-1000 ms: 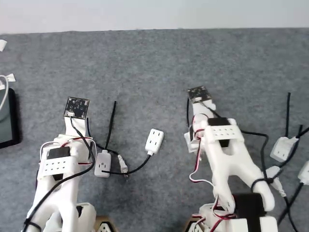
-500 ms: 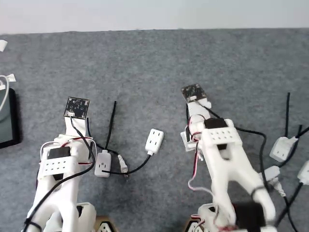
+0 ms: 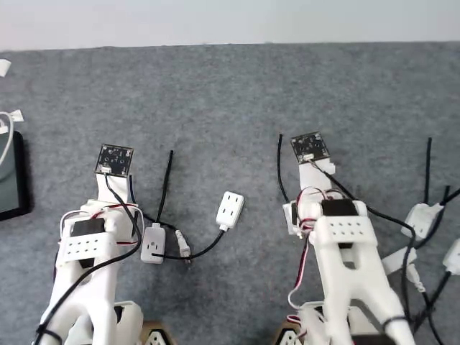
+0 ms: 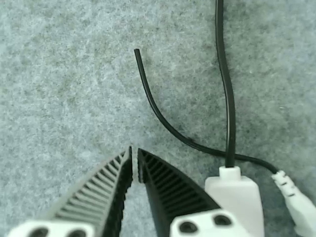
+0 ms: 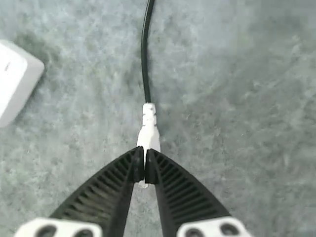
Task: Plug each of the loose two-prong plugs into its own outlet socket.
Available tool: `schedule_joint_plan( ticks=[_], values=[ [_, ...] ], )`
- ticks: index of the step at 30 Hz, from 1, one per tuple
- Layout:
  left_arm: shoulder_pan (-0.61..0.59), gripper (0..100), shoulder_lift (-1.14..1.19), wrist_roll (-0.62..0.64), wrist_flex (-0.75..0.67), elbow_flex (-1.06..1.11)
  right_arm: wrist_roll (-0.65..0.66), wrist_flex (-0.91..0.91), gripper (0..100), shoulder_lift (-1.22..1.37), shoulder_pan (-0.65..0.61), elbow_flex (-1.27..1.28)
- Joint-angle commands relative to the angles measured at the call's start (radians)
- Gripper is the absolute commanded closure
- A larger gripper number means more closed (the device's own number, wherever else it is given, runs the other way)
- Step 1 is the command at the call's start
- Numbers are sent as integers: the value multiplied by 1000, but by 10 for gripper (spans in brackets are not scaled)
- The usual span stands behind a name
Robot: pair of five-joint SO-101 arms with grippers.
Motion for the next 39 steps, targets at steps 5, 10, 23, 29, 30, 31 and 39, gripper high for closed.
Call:
schedule_joint_plan(
  ticks=[5, 10, 23, 29, 30, 31, 39],
  values=[
    [-5, 984, 2, -15, -17, -51, 5, -8, 990, 191, 12, -138],
    [-5, 984, 2, -15, -17, -51, 11, -8, 990, 251, -39, -155],
    [-6, 984, 2, -15, -17, -51, 18, -16, 990, 252, -94, -173],
    [-5, 984, 2, -15, -17, -51, 18, -12, 928, 255, -101, -256],
    [-5, 984, 2, -15, -17, -51, 18, -15, 902, 257, -101, -256],
    [-5, 984, 2, -15, -17, -51, 18, -15, 883, 262, -101, -258],
    [-5, 984, 2, -15, -17, -51, 28, -16, 911, 268, -93, -253]
  ],
)
